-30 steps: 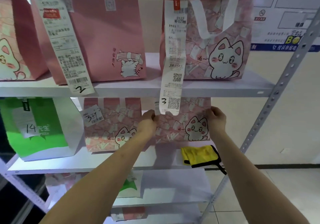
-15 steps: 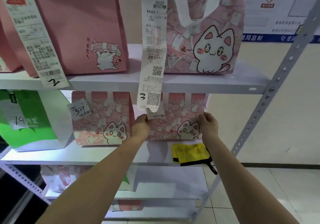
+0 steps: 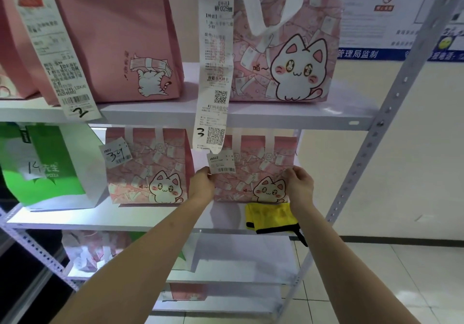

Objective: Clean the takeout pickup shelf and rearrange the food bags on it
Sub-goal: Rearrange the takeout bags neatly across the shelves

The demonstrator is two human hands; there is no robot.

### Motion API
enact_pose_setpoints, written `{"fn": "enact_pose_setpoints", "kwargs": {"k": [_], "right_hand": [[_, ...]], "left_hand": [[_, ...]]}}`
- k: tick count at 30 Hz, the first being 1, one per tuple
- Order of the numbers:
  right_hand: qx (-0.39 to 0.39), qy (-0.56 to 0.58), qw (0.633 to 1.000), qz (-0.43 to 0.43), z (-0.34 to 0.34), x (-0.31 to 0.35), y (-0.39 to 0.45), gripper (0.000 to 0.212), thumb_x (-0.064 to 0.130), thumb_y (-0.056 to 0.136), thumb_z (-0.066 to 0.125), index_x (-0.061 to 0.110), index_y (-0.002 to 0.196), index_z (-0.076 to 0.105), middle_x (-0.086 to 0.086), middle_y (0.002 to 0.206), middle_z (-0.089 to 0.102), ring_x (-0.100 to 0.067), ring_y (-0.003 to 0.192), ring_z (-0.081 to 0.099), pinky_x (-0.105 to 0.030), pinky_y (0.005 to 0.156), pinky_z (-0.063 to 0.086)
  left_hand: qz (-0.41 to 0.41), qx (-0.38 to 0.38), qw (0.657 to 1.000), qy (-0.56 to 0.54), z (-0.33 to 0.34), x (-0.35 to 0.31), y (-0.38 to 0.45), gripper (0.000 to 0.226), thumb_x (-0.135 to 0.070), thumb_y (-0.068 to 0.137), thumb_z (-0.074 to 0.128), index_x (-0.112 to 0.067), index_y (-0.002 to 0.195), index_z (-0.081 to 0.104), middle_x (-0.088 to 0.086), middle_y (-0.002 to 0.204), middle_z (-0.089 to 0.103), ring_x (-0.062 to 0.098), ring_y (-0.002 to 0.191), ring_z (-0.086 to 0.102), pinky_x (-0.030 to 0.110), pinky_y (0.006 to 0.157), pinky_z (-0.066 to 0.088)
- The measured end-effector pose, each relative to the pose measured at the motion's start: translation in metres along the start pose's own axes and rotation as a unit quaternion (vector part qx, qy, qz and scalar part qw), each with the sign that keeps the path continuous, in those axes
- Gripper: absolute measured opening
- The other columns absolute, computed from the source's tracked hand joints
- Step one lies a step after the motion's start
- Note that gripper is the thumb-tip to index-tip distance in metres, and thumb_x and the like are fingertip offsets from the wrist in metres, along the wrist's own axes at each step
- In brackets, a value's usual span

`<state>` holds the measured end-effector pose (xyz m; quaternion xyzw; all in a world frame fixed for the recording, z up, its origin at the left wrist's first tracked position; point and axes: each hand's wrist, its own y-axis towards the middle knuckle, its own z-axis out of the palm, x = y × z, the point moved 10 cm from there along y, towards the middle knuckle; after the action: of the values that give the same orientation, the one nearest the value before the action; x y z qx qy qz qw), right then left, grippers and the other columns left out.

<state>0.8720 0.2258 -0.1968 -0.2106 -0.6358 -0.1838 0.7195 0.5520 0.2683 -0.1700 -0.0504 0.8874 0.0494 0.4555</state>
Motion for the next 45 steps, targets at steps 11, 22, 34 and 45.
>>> {"fn": "enact_pose_setpoints", "kwargs": {"k": [11,22,34,45], "right_hand": [[0.023,-0.023,0.999,-0.04,-0.002,0.02,-0.019,0.026,0.015,0.097,0.061,0.029,0.113,0.074,0.008,0.104,0.078,-0.018,0.099,0.074,-0.039,0.084,0.062],[0.027,-0.049,0.997,-0.052,-0.004,0.034,-0.067,0.029,0.027,0.105,0.059,0.027,0.134,0.062,0.016,0.114,0.069,-0.011,0.109,0.068,-0.022,0.079,0.053],[-0.008,-0.079,0.996,-0.051,0.019,0.026,-0.153,0.036,0.011,0.105,0.05,0.016,0.14,0.058,0.003,0.137,0.061,-0.017,0.126,0.057,-0.034,0.106,0.046],[0.021,-0.109,0.988,-0.111,0.086,0.028,-0.283,0.023,0.016,0.104,0.054,0.016,0.124,0.065,0.004,0.118,0.067,-0.01,0.107,0.062,-0.024,0.091,0.048]], "left_hand": [[0.009,-0.012,1.0,-0.001,-0.007,-0.008,-0.013,0.03,-0.015,0.106,0.048,-0.013,0.133,0.06,0.01,0.123,0.072,0.032,0.111,0.067,0.029,0.08,0.044],[0.026,-0.005,0.999,-0.043,-0.025,-0.014,-0.038,0.046,-0.018,0.107,0.048,-0.011,0.152,0.041,0.012,0.136,0.064,0.029,0.118,0.063,0.036,0.09,0.049],[0.075,0.03,0.996,-0.046,-0.078,0.008,-0.098,0.035,-0.015,0.108,0.046,-0.011,0.142,0.052,0.008,0.122,0.065,0.019,0.101,0.057,0.031,0.088,0.045],[0.096,0.039,0.993,-0.048,-0.165,0.06,-0.178,0.031,-0.026,0.109,0.044,-0.012,0.135,0.055,0.005,0.123,0.066,0.015,0.096,0.057,0.028,0.082,0.043]]}}
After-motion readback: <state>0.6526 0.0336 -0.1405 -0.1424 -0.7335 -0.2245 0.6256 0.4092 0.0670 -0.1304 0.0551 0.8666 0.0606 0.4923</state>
